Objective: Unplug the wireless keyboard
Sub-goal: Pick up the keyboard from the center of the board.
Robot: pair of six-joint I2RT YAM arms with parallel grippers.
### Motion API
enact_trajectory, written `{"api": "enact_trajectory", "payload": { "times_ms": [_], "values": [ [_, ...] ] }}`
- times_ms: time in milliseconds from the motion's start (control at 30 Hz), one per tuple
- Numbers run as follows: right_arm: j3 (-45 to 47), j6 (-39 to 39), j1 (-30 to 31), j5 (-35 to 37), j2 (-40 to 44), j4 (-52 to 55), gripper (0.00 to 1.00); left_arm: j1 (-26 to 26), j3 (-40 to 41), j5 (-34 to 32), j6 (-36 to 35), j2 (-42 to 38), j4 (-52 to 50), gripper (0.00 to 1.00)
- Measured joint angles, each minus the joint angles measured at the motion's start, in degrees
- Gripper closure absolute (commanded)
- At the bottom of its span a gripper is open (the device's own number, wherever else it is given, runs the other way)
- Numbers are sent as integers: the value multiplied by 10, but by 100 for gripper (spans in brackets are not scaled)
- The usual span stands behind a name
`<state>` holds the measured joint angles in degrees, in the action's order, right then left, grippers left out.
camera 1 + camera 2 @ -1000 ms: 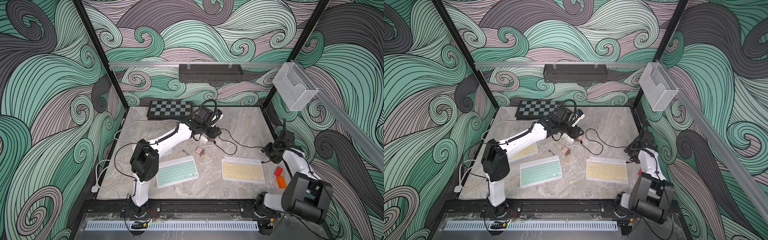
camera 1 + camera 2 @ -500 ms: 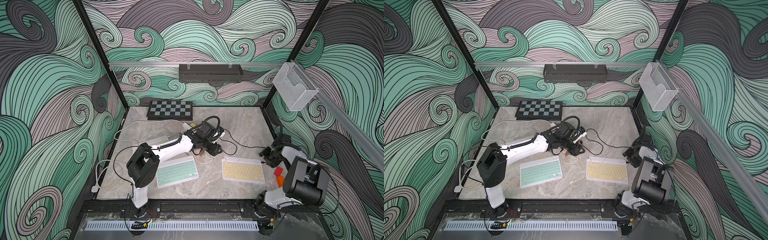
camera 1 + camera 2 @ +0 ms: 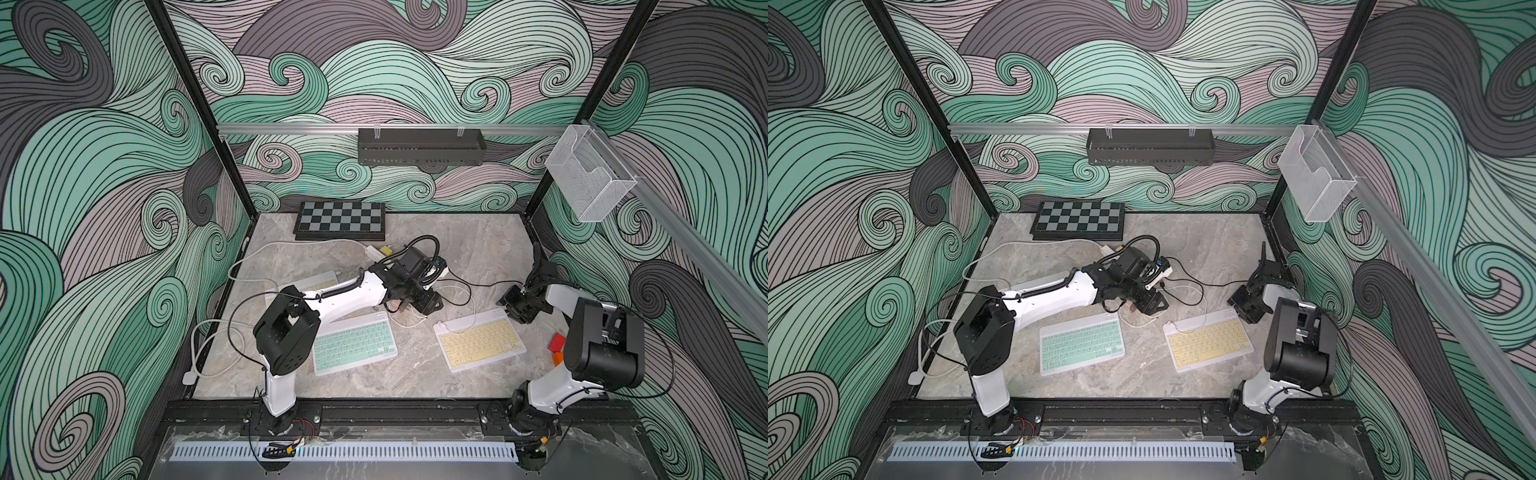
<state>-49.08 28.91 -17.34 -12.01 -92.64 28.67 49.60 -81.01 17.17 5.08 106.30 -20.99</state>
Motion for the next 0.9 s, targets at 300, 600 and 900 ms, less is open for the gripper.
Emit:
{"api": "enact_trajectory", "payload": {
  "times_ms": [300, 600, 900],
  "values": [
    [-22, -15, -16, 33, -1, 9, 55, 3, -6, 0, -4, 1, -8, 45],
    [-85, -26, -29, 61, -59, 1, 56, 6, -7, 0, -6, 1, -15, 45],
    [-115, -38, -32, 80, -70, 15, 55, 8, -7, 0, -10, 1, -23, 45]
  ]
}}
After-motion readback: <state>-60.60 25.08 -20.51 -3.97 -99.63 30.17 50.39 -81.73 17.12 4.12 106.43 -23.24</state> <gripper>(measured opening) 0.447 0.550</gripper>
